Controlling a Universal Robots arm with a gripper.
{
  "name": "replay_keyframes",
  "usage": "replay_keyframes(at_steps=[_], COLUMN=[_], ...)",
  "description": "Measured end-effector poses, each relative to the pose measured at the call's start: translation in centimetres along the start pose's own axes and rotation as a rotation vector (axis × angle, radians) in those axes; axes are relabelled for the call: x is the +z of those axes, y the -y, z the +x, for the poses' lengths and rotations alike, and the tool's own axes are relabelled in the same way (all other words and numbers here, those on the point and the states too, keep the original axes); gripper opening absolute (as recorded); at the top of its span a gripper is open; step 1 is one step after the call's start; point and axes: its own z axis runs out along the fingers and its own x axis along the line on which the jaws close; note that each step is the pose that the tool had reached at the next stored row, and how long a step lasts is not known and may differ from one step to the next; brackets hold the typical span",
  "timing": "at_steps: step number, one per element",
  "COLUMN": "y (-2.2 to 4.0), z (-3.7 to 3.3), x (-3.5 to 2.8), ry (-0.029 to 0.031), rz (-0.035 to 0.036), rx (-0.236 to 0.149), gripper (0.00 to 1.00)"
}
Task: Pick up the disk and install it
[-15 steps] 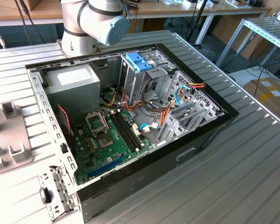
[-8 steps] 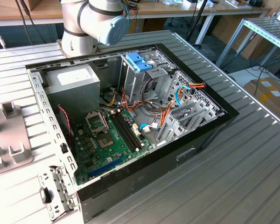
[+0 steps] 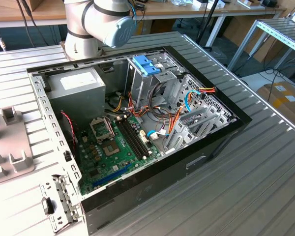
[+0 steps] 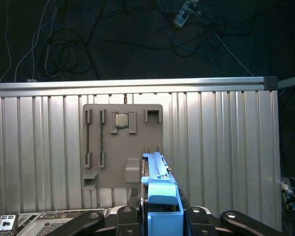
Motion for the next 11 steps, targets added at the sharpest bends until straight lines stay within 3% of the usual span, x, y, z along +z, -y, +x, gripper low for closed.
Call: replay_keyframes(at_steps=[11], y=[0.41], z=[0.0], x=[0.01], ry=[-0.0013], rz=[0.0001], rx=[0.0], gripper=[0.37])
